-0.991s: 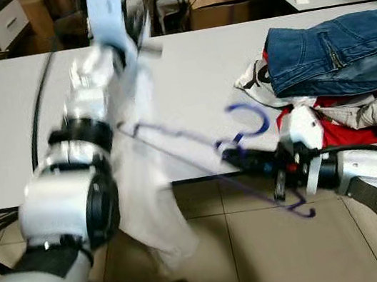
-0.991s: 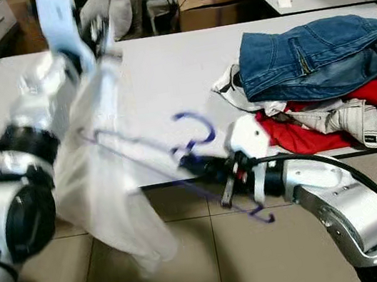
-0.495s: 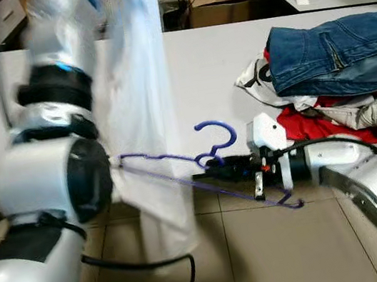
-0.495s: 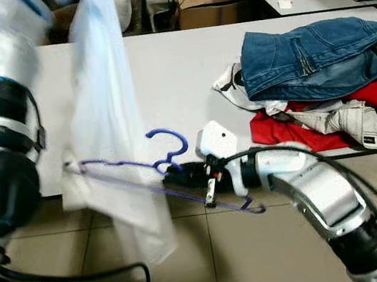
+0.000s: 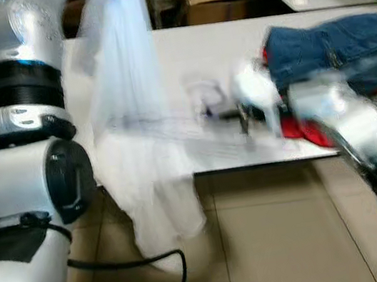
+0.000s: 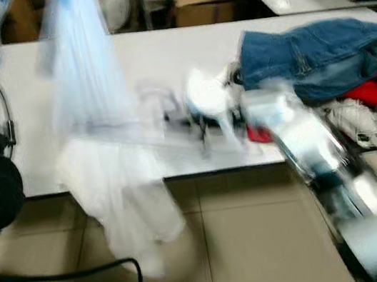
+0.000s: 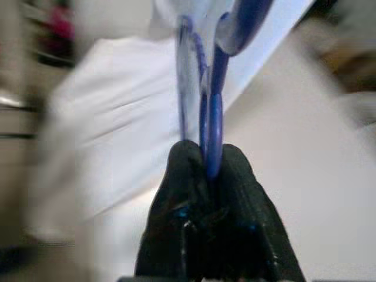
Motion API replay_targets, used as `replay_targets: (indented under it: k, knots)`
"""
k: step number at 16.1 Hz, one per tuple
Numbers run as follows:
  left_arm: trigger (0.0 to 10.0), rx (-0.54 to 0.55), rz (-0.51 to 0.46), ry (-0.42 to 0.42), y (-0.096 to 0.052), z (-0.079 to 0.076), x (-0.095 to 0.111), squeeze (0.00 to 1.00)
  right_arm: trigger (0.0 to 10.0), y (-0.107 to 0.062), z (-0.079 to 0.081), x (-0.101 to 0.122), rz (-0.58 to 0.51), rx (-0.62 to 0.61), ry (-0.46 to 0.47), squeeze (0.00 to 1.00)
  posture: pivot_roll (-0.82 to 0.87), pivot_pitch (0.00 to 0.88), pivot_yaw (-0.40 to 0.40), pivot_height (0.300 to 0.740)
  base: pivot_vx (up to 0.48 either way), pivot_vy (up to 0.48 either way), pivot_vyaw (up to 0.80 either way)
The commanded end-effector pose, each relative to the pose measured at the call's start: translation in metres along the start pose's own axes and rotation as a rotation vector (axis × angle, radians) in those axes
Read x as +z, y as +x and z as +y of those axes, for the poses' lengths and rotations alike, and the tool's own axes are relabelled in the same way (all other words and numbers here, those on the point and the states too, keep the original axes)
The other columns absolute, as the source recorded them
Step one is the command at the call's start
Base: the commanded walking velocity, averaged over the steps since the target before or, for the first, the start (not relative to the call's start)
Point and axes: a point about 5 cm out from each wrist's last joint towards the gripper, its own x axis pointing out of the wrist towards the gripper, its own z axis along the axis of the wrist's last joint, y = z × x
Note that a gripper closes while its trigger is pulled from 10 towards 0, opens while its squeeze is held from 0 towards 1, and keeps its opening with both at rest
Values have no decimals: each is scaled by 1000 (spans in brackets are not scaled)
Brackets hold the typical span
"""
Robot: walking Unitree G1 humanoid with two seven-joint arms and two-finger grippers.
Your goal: Hang hanger
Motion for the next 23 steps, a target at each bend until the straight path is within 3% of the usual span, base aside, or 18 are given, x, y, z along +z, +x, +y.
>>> replay_targets:
  k: [1,2,3,4,7,8,9,10,11,13,14,16,17,19,20,23]
  knots:
    - [0,-26,-93,9,6,-5,28,0,10000,0,-30,19,-15,-170,-138,0,-8,9,-12,740,0,0,0]
    - [39,-21,-138,18,6,-5,39,0,10000,4,-56,45,-49,-356,-220,0,-6,8,-17,740,0,0,0]
    - [235,-13,-158,25,5,-4,45,0,10000,3,-67,61,-76,-462,-290,0,-5,7,-21,740,0,0,0]
    - [431,-5,-212,25,3,-3,57,0,10000,-4,-85,95,-170,-656,-376,0,-1,7,-35,740,0,0,0]
    - [941,39,-281,63,-4,2,75,0,10000,-6,-88,124,-355,-731,-433,0,4,5,-53,740,0,0,0]
    - [902,51,-291,70,-7,4,77,0,10000,-2,-86,123,-376,-735,-447,0,4,5,-53,740,0,0,0]
    - [863,61,-298,73,-9,7,78,0,10000,3,-81,118,-382,-709,-439,0,5,3,-56,740,0,0,0]
    - [824,104,-260,104,-15,15,69,0,10000,24,-61,91,-341,-535,-349,0,7,0,-56,740,0,0,0]
    - [275,132,-220,132,-18,20,61,0,10000,34,-48,76,-313,-447,-327,0,9,0,-56,740,0,0,0]
    - [0,242,-22,253,-33,37,14,0,10000,53,-10,28,-188,-243,-304,0,10,0,-54,740,0,0,0]
    - [0,318,252,343,-66,50,-61,0,10000,58,26,-19,-85,-152,-246,0,3,0,-46,740,0,0,0]
    - [0,341,450,386,-99,50,-116,0,10000,56,46,-48,-23,-137,-214,0,0,4,-38,740,0,0,0]
    - [0,357,594,367,-128,45,-158,0,10000,54,57,-66,23,-139,-176,0,-5,14,-29,740,0,0,0]
    - [0,358,678,331,-145,34,-186,0,10000,49,65,-72,-5,-109,-117,0,-8,15,-24,740,0,0,0]
    - [0,371,639,270,-140,29,-186,0,10000,44,69,-68,-82,-61,-37,0,-6,17,-19,740,0,0,0]
    - [0,395,571,214,-130,28,-178,0,10000,24,77,-62,-203,-15,84,0,-3,15,-16,740,0,0,0]
